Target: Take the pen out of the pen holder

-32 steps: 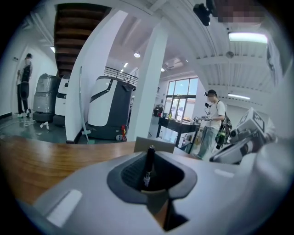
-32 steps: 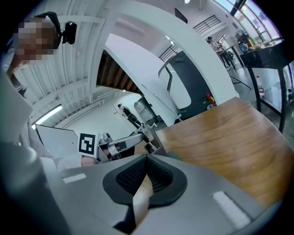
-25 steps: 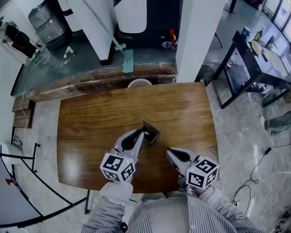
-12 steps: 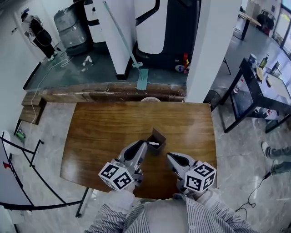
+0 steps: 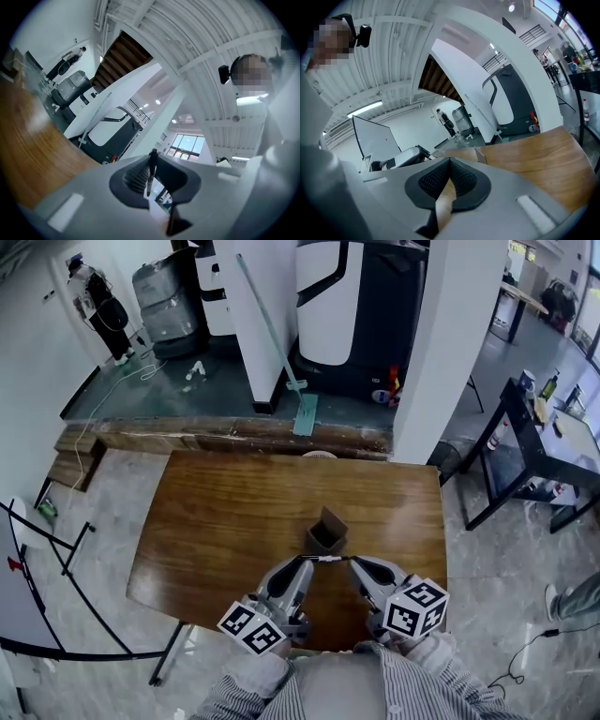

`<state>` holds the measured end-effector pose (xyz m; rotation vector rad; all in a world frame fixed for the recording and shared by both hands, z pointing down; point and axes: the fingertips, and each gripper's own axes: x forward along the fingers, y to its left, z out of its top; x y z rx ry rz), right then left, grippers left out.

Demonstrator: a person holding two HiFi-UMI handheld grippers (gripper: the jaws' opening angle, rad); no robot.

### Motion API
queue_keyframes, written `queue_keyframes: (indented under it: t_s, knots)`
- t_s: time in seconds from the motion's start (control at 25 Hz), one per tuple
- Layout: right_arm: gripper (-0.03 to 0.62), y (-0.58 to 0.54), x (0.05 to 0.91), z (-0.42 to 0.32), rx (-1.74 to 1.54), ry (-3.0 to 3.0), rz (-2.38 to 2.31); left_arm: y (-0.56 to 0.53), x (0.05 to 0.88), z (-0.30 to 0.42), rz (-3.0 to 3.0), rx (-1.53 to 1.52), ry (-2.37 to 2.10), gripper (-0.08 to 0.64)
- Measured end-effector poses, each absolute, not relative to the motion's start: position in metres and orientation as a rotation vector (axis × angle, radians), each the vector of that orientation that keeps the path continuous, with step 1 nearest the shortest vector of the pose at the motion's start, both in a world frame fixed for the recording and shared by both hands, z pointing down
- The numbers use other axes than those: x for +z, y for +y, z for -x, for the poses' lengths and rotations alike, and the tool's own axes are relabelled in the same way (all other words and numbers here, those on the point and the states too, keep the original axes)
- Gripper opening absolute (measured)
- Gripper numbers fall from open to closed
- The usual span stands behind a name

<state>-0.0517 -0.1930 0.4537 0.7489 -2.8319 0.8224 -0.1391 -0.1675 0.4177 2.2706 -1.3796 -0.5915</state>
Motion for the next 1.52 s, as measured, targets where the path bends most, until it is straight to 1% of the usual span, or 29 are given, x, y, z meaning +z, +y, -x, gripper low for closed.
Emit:
queue_keyframes:
  t_s: [0.56, 1.52]
  knots:
    - [0.000, -0.172, 0.464, 0.049, 0.876, -2.835, -0.723, -0.141, 0.456, 0.127, -2.121, -0.540, -1.400, 0.049]
    - [-0.002, -0.154, 0.473, 0.051, 0.850, -2.794, -0.712, -0.127, 0.460, 0.128, -2.109, -0.559, -1.375, 0.049]
